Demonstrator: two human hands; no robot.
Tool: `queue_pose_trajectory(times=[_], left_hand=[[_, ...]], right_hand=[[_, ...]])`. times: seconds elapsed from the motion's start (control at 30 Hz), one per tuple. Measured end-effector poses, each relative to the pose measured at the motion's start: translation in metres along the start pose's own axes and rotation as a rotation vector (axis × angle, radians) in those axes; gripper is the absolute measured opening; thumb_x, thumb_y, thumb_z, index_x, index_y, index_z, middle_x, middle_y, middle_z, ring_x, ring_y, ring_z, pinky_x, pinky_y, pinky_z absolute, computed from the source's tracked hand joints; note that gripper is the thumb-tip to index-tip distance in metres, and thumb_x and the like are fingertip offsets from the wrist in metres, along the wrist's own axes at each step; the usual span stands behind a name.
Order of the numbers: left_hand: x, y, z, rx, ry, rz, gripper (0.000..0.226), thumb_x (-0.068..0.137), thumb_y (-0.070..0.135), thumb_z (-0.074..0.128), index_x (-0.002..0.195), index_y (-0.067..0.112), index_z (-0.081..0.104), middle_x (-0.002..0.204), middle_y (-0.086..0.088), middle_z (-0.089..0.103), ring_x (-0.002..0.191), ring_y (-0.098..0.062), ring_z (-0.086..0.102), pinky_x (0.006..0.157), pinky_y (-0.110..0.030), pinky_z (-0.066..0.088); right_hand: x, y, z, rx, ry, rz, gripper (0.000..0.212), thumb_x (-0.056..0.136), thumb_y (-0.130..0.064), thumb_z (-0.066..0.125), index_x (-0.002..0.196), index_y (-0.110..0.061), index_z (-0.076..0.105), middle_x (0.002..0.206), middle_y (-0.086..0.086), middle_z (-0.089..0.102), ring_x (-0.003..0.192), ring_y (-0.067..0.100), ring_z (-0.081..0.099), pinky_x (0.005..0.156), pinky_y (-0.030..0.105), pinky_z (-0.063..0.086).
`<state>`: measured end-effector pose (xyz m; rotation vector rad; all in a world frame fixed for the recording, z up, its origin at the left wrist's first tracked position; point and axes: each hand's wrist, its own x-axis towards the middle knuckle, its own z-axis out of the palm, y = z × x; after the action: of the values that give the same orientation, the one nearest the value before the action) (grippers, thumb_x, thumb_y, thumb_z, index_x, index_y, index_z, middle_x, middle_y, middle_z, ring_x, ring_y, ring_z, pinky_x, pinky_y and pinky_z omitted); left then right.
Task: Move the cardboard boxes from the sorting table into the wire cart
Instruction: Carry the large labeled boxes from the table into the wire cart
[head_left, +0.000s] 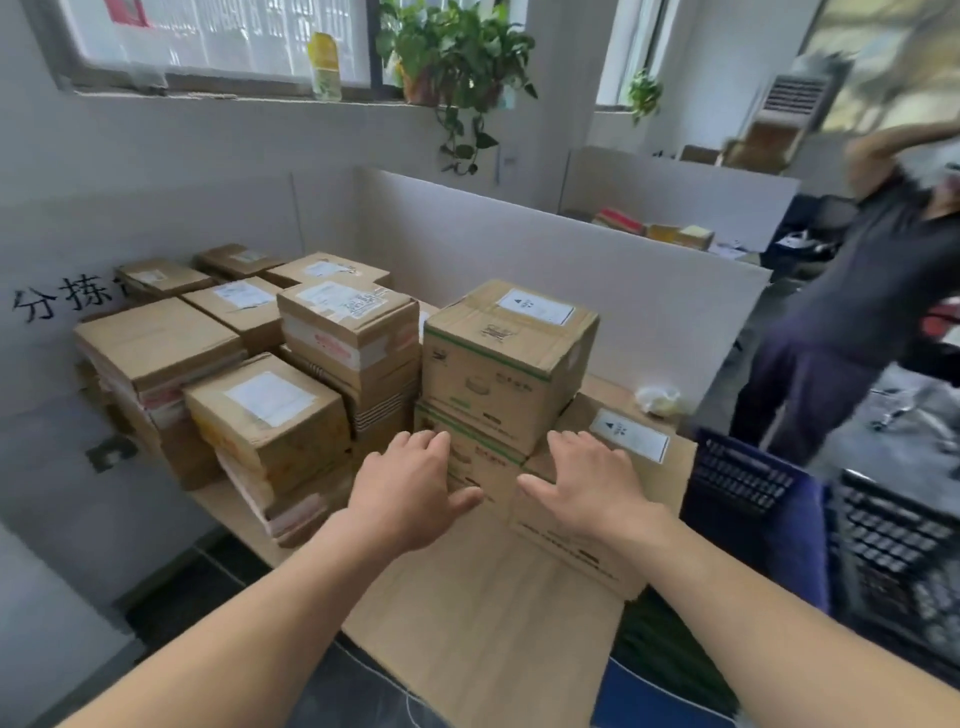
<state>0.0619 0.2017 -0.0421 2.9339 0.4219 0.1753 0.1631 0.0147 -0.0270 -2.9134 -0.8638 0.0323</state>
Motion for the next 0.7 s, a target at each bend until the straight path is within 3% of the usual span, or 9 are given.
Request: queue_pose_trajectory(times=[0.1, 0.23, 0.4, 0.5, 0.7], left_hand=[[0.012, 0.03, 0.012, -0.032, -0.031, 0.043, 0.081, 0.086, 0.074, 0.048, 0.149, 0.024, 0.037, 0.148, 0.004, 0.047, 0.134, -0.018, 0.043, 0.102, -0.042, 0.046], [0.028, 0.06, 0.03, -0.043, -0.08, 0.032, 0.08, 0.087, 0.074, 0.047, 0.148, 0.022, 0.039, 0.148, 0.002, 0.048, 0.136, -0.019, 0.042, 0.105, -0.043, 0.046], [0.052, 0.091, 0.056, -0.037, -0.14, -0.047, 0.077, 0.091, 0.073, 0.042, 0.147, 0.02, 0.039, 0.148, -0.001, 0.047, 0.138, -0.021, 0.04, 0.106, -0.042, 0.043], [0.069, 0.111, 0.07, -0.037, -0.172, -0.103, 0.072, 0.091, 0.073, 0.041, 0.142, 0.022, 0.043, 0.141, -0.001, 0.051, 0.132, -0.022, 0.045, 0.102, -0.041, 0.045], [0.099, 0.144, 0.097, -0.056, -0.213, -0.215, 0.068, 0.091, 0.073, 0.04, 0.135, 0.021, 0.047, 0.13, -0.002, 0.056, 0.12, -0.023, 0.051, 0.092, -0.039, 0.047]], right_hand=[[-0.006, 0.039, -0.002, -0.004, -0.012, 0.079, 0.056, 0.094, -0.066, 0.045, 0.126, -0.021, 0.052, 0.122, -0.002, 0.058, 0.115, 0.021, 0.053, 0.099, 0.045, 0.046], [0.003, 0.086, 0.004, -0.023, -0.041, 0.133, 0.042, 0.092, -0.065, 0.045, 0.104, -0.025, 0.048, 0.103, -0.003, 0.056, 0.091, 0.018, 0.051, 0.084, 0.04, 0.048], [0.042, 0.139, 0.027, 0.015, -0.074, 0.113, 0.054, 0.092, -0.066, 0.045, 0.124, -0.023, 0.052, 0.118, -0.004, 0.059, 0.101, 0.02, 0.053, 0.093, 0.043, 0.047], [0.072, 0.167, 0.04, -0.003, -0.118, 0.1, 0.051, 0.09, -0.069, 0.044, 0.114, -0.024, 0.052, 0.108, -0.007, 0.057, 0.092, 0.017, 0.046, 0.09, 0.043, 0.047], [0.127, 0.212, 0.057, -0.044, -0.184, 0.037, 0.045, 0.088, -0.064, 0.044, 0.108, -0.026, 0.054, 0.107, -0.003, 0.06, 0.094, 0.021, 0.052, 0.082, 0.039, 0.045]])
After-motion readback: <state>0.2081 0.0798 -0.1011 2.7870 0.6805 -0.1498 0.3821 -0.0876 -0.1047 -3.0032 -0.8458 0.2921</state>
